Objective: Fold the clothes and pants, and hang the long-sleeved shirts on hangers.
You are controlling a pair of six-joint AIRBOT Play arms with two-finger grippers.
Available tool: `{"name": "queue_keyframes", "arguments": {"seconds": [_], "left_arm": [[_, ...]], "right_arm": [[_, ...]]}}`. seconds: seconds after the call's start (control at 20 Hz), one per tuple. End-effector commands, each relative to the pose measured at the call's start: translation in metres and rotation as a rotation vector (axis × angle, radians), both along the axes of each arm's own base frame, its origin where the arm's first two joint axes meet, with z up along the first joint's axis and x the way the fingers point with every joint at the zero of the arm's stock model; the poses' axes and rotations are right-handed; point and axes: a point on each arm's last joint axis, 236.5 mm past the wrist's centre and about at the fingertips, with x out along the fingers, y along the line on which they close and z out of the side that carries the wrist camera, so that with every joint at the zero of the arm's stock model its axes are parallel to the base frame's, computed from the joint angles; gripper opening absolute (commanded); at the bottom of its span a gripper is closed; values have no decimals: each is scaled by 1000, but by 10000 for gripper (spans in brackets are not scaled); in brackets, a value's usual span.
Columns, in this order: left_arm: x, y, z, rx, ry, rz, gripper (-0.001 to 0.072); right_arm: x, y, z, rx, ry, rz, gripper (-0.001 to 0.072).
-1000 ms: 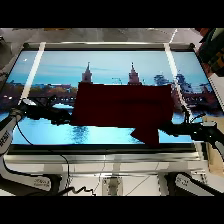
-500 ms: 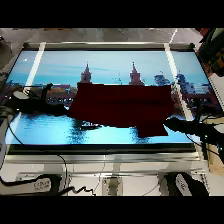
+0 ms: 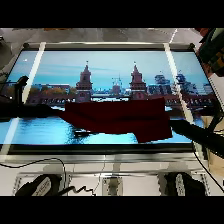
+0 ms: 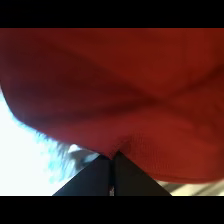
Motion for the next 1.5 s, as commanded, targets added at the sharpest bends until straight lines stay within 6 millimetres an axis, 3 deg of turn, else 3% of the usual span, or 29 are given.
{"name": "queue_keyframes", "arguments": {"seconds": [0.0,0.15,0.35,0.45,0.6,0.8,1.0,1.05,1.1,1.15,1.45], "left_arm": [[19,-10,-8,-33,-72,73,9],[43,-21,-32,-44,-71,103,9],[51,-43,-81,-54,34,71,9],[56,-36,-98,-63,83,124,9],[69,-5,-101,-62,68,232,9],[82,16,-96,-75,28,319,9],[94,15,-104,-59,4,344,19],[95,13,-107,-56,9,342,179],[94,12,-110,-58,18,339,497],[93,11,-112,-60,24,338,719],[80,28,-117,-92,89,352,701]], "right_arm": [[39,-35,13,33,-95,-205,10],[84,-45,-15,76,-64,-289,10],[149,-27,-66,31,10,-303,11],[185,-22,-70,7,2,-307,10],[225,-27,-74,3,4,-316,11],[242,-26,-100,1,54,-312,11],[242,-27,-126,-6,104,-315,24],[241,-25,-128,-4,112,-307,166],[239,-22,-128,0,119,-297,471],[237,-19,-130,5,129,-284,714],[203,9,-151,-40,254,-90,696]]}}
